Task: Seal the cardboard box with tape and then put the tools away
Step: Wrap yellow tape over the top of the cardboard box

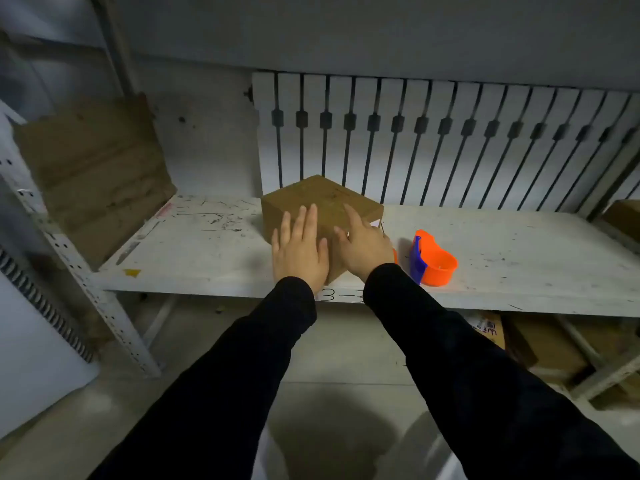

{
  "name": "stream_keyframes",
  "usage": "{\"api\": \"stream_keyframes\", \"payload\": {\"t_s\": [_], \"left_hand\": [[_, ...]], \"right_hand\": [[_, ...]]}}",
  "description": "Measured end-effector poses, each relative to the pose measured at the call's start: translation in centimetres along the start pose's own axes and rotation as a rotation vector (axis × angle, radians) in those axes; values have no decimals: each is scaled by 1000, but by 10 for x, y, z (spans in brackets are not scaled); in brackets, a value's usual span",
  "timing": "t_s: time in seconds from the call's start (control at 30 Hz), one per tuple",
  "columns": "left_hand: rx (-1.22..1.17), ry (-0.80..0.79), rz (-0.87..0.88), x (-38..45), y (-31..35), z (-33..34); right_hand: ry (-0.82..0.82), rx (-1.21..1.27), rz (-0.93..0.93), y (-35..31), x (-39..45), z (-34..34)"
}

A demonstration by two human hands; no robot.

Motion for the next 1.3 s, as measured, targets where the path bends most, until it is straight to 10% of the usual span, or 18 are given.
{"api": "stream_keyframes", "payload": {"t_s": [0.53, 1.3], "left_hand": [[2, -192, -39, 99, -12, 86], [168, -199, -113, 66, -45, 30]], "right_hand": [[-93, -13, 52, 57, 127, 21], [2, -203, -64, 17, 66, 33]]}}
Point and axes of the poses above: each hand's wrist, its own x-axis towards the middle knuckle, its own z-axis out of the palm, y = z × x, the point moved 9 cm from there along x, towards the middle knuckle, and after that the axes turned 12 degrees about -y, right-handed, at the moved point
